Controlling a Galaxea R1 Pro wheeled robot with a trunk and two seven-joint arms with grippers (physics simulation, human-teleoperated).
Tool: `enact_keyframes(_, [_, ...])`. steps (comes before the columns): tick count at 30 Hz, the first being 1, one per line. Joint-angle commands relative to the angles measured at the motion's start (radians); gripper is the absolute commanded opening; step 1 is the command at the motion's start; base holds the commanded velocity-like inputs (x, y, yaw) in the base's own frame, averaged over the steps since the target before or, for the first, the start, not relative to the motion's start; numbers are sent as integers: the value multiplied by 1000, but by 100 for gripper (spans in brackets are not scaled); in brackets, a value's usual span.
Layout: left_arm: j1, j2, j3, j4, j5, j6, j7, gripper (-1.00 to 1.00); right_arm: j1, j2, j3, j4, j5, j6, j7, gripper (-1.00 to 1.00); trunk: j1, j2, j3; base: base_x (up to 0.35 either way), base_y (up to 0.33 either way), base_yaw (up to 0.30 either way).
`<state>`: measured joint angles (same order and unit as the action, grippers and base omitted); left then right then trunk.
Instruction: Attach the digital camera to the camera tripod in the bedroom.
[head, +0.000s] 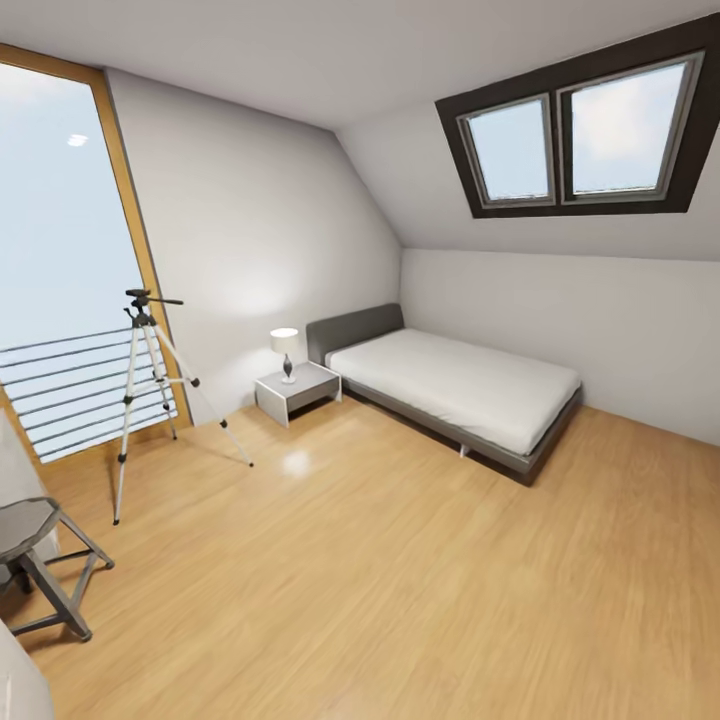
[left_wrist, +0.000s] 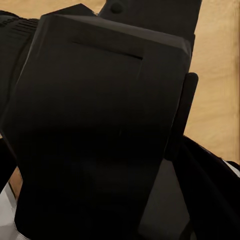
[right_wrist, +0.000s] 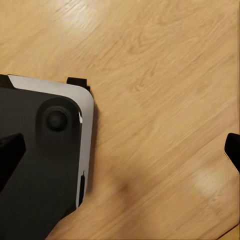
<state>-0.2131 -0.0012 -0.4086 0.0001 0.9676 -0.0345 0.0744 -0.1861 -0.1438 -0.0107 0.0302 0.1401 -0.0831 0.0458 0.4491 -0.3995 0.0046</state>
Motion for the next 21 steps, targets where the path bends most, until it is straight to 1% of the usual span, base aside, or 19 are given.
enact_keyframes(1, [0, 0, -9, 0, 7, -2, 3, -100, -1, 0, -2, 3, 8, -6, 2, 100, 1, -1, 0, 323, 0, 0])
enact_keyframes(21, [0, 0, -9, 0, 7, -1, 4, -100, -1, 1, -1, 3, 6, -8, 2, 100, 1, -1, 0, 323, 0, 0])
